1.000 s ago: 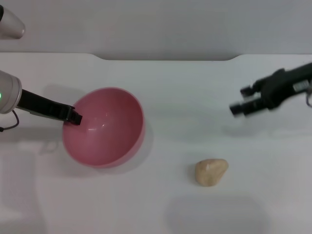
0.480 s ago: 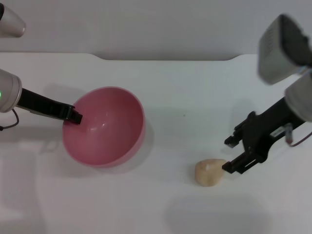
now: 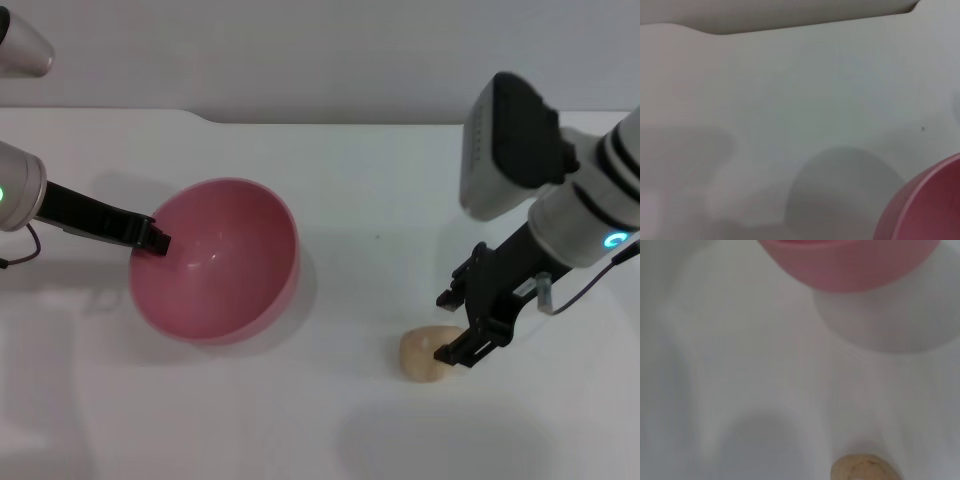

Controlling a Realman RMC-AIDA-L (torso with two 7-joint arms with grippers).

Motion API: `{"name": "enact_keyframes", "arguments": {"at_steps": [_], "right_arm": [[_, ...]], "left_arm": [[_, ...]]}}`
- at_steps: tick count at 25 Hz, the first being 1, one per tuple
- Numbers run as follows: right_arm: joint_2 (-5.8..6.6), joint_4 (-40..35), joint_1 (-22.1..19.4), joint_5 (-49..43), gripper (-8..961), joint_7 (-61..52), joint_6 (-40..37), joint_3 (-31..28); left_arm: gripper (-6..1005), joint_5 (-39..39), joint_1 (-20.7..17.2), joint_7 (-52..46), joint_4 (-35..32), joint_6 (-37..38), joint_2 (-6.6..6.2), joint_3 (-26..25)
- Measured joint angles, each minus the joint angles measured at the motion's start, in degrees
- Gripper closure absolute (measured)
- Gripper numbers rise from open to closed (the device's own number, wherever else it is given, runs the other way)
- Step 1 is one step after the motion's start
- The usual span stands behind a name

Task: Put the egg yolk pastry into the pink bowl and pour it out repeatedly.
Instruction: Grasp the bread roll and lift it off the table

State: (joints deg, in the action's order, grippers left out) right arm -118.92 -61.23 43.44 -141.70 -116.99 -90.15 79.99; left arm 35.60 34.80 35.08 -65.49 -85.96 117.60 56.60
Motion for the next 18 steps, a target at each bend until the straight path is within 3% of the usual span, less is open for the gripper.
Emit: {"name": "enact_keyframes", "arguments": {"at_steps": [11, 18], "right_arm": [[-0.16, 5.9, 0.8, 2.9, 337, -1.0, 8.0, 7.9], [-0.23, 5.8, 0.3, 3.0, 352, -1.3, 9.5, 11.3]], "left_arm": [[992, 0.0, 0.5, 0.1, 0.2, -0.1, -0.09, 0.1], [992, 0.0, 0.5, 0.1, 0.1, -0.2, -0.1, 0.1]]}}
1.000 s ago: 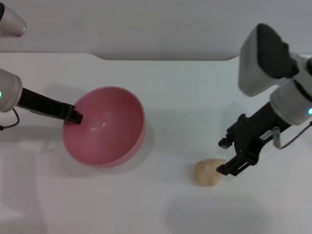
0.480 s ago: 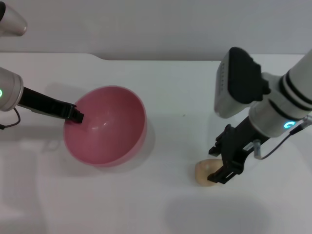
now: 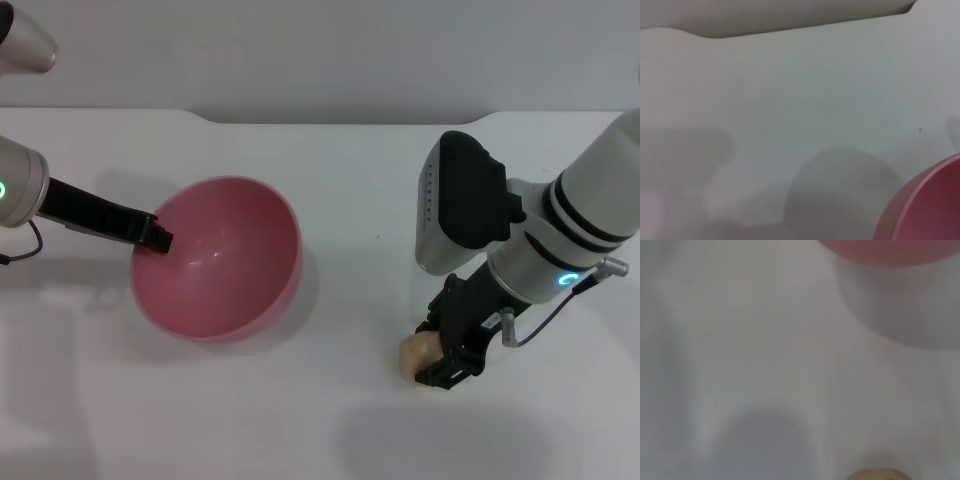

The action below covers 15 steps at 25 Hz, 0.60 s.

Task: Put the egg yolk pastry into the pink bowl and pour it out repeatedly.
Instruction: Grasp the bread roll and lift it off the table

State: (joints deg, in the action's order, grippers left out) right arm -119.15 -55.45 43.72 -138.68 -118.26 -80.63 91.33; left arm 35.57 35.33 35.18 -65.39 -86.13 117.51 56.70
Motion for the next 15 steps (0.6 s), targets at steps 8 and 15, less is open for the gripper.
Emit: {"name": "enact_keyframes", "arguments": {"at_steps": [8, 15], "right_arm": [[0.19, -0.4, 0.0, -0.4, 569, 0.0, 0.1, -0.6], [0.28, -5.6, -1.6, 0.4, 630, 0.2, -0.2, -6.9]], "left_arm": [[991, -0.1, 0.0, 0.1, -0.1, -0.2, -0.1, 0.0], [991, -2.6, 0.8, -0.2, 0.1, -0.2, 0.04, 0.5]]}}
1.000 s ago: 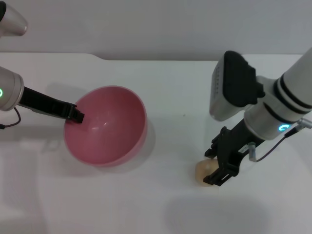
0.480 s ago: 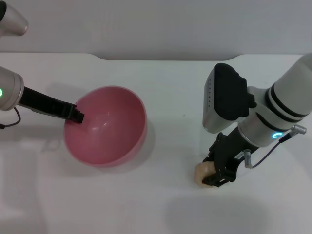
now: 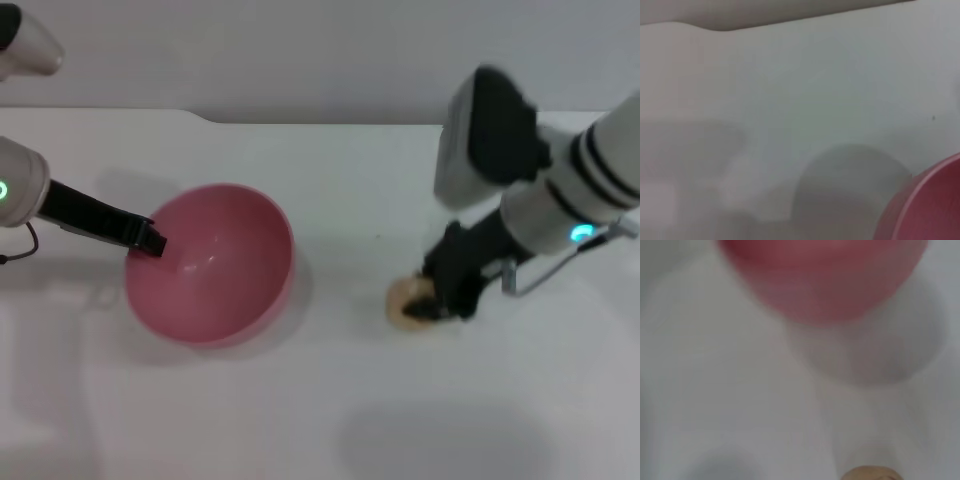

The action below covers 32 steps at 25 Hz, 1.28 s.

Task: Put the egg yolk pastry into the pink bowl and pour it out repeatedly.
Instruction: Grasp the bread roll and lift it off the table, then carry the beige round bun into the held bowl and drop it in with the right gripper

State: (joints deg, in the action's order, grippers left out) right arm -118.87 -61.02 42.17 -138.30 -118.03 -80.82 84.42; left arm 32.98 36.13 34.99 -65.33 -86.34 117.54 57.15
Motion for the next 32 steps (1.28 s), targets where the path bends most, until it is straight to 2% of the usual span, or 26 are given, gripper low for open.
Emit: {"name": "enact_keyframes", "arguments": {"at_steps": [5, 10, 15, 20, 23, 28, 32], "right_arm": [[-0.08, -9.2, 0.3, 5.9, 653, 0.5, 0.2, -3.2], [-0.21, -15.6, 1.8, 10.7, 679, 4.4, 0.5, 0.8], [-0.3, -14.3, 3.8, 12.8, 718, 4.7, 2.0, 7.5], [-0.34, -12.0, 4.0, 12.5, 736, 2.5, 4.7, 11.3], [-0.38, -11.9, 3.8, 12.5, 619, 0.7, 5.7, 12.2], [-0.41, -12.7, 3.4, 12.2, 515, -0.8, 5.4, 12.2], [-0.53, -15.9, 1.3, 10.5, 515, -3.5, 6.7, 9.1]], "left_arm": [[991, -1.3, 1.6, -0.8, 0.3, -0.2, 0.21, 5.3], [990, -1.4, 3.9, -2.8, 0.3, 0.1, 0.35, 11.6], [990, -1.2, 5.9, -4.6, 0.4, 0.5, 0.65, 16.3], [990, -1.0, 6.5, -5.1, 0.3, 1.0, 0.66, 17.3], [989, -1.0, 6.6, -5.1, 0.3, 1.8, 0.67, 17.3], [989, -1.0, 6.6, -5.1, 0.4, 3.1, 0.68, 16.9], [989, -1.1, 5.6, -5.1, 0.4, 5.5, 0.65, 16.7]]}}
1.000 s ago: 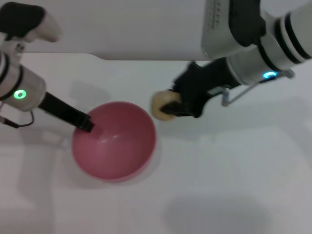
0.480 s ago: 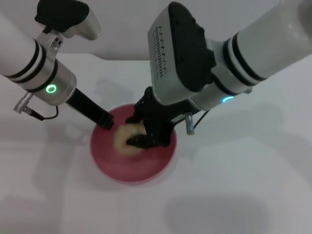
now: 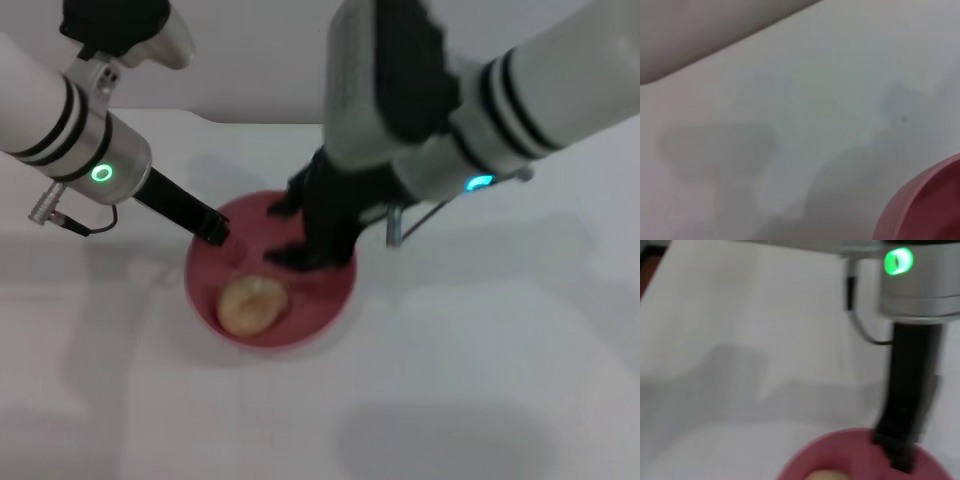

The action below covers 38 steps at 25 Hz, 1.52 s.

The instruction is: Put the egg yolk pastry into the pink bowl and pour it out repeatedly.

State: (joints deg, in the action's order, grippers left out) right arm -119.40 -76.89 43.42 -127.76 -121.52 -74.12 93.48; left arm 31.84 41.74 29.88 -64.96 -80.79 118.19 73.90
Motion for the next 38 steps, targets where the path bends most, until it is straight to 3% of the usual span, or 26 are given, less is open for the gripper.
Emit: {"name": "enact_keyframes", "arguments": {"at_steps": [7, 13, 17, 20, 26, 29, 32, 38], "right_arm": [[-0.27, -2.3, -8.0, 5.2, 515, -1.2, 3.1, -17.8], [0.29, 6.0, -12.2, 6.1, 515, -0.3, 4.3, -31.6], [0.51, 10.2, -15.2, 7.0, 515, 0.2, 6.6, -36.2], [0.34, 11.2, -17.5, 7.0, 515, 0.9, 8.8, -38.0], [0.45, 14.1, -18.5, 7.0, 515, 1.2, 10.4, -39.8], [0.47, 14.4, -18.5, 7.1, 515, 1.4, 10.7, -39.7], [0.48, 14.4, -18.5, 7.1, 515, 1.5, 10.8, -39.6], [0.48, 14.5, -18.3, 7.2, 515, 1.9, 10.9, -39.3]], "left_arm": [[988, 3.5, -7.4, 0.4, -6.1, 11.4, 0.05, 1.1], [988, 20.0, -16.8, 11.8, -11.4, 24.4, -0.05, 7.0], [988, 28.9, -21.5, 22.0, -12.0, 34.6, -0.05, 13.5], [988, 29.7, -23.7, 28.2, -11.4, 46.1, -0.09, 20.8], [987, 25.2, -27.2, 41.8, -7.0, 84.4, 0.01, 44.7], [987, 20.9, -26.4, 45.5, -0.4, 104.4, 0.23, 55.4], [987, 17.6, -23.9, 53.1, 8.2, 118.7, 0.69, 63.1], [987, 17.7, -22.1, 63.8, 13.8, 126.2, 0.92, 68.6]]}}
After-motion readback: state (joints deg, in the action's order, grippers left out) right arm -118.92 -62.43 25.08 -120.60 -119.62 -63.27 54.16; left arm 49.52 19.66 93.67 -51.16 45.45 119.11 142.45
